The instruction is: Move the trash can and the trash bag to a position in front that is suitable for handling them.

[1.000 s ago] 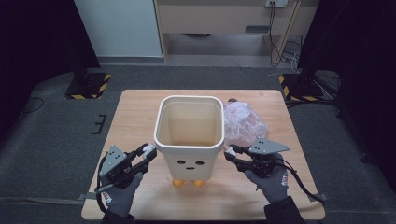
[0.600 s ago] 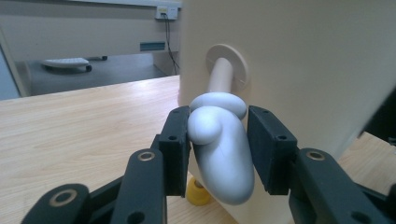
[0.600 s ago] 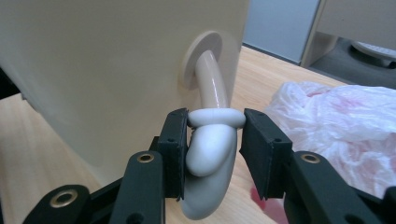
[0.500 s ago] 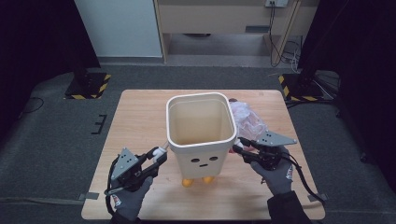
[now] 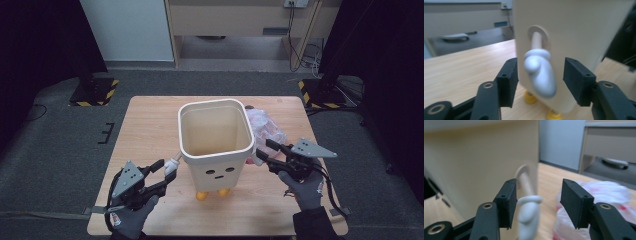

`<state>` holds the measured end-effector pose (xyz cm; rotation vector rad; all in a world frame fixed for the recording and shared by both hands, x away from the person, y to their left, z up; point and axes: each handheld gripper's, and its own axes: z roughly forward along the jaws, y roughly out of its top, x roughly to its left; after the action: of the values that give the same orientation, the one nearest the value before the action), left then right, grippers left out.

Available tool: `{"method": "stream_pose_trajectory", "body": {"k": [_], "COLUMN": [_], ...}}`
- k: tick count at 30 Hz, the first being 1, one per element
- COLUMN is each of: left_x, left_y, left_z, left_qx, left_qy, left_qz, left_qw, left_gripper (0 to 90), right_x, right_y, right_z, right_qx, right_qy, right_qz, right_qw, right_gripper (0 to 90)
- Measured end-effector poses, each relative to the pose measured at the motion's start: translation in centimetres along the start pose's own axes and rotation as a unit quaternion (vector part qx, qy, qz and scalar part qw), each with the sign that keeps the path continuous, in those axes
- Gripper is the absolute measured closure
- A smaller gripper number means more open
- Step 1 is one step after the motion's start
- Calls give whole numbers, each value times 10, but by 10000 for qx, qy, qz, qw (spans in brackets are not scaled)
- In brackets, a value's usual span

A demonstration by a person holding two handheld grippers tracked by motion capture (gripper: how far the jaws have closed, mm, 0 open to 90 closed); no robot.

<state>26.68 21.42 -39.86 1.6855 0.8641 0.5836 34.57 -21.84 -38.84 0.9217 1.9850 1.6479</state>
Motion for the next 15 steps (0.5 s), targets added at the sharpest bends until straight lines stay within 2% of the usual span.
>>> {"method": "stream_pose_trajectory", "body": {"k": [2, 4, 5, 6, 8, 9, 11, 13, 15], "left_x": [4, 11, 14, 17, 25, 30, 42, 51, 62], "left_y": [-8, -21, -29, -36, -52, -60, -76, -85, -92], "left_z": [-2, 2, 4, 7, 15, 18, 26, 31, 36], "left_qx": [112, 174, 306, 533, 804, 930, 1172, 1296, 1355], "left_qy": [62, -3, 37, 206, 314, 353, 421, 517, 598], "left_qz": [25, -71, -43, 85, 220, 171, -80, -231, -408], "left_qw": [9999, 9998, 9995, 9983, 9960, 9949, 9922, 9900, 9881], "left_gripper": [410, 362, 357, 378, 358, 355, 348, 338, 323], "right_x": [-8, -19, -23, -28, -38, -43, -51, -59, -63], "right_y": [0, -6, -9, -14, -25, -31, -43, -53, -59], "right_z": [-7, -11, -11, -11, -9, -7, -1, 7, 14], "right_qx": [-123, -259, -281, -289, -194, -128, 16, 250, 369], "right_qy": [-210, -548, -655, -789, -1029, -1136, -1287, -1464, -1569], "right_qz": [123, 255, 302, 353, 372, 381, 418, 346, 326], "right_qw": [9996, 9978, 9970, 9958, 9938, 9927, 9908, 9883, 9864], "right_gripper": [435, 403, 392, 403, 400, 401, 399, 401, 409]}}
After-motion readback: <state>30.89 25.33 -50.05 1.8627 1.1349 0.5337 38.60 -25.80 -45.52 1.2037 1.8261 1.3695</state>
